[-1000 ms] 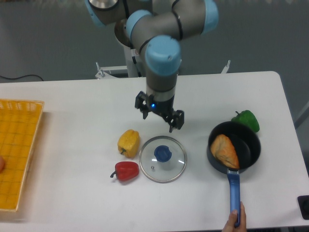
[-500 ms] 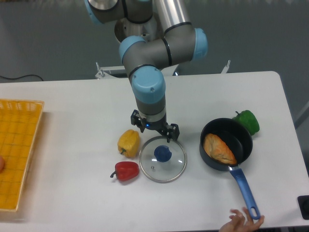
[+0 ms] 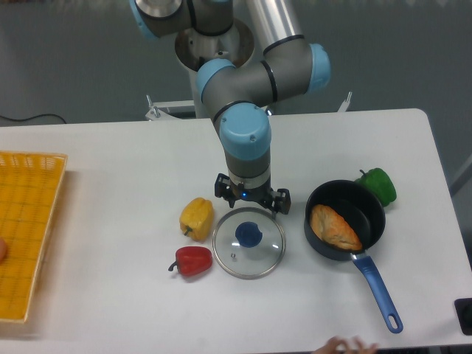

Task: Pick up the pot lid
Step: 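Lower the gripper around the blue knob of the glass lid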

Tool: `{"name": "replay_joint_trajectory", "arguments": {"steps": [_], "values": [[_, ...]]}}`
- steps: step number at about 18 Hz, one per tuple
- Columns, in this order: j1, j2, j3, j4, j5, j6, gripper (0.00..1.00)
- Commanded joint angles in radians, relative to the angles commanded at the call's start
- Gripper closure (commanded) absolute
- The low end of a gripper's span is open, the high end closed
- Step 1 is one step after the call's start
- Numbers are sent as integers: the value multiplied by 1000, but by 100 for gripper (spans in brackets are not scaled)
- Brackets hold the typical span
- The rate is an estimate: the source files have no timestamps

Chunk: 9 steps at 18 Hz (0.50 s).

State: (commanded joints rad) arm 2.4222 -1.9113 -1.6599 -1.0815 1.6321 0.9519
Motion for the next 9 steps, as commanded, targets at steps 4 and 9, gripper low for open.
{"name": "replay_joint_trajectory", "arguments": {"steps": [4,9], "values": [[0,-5,11,-2,14,235,0],[-21,-43,0,2,11,286,0]]}}
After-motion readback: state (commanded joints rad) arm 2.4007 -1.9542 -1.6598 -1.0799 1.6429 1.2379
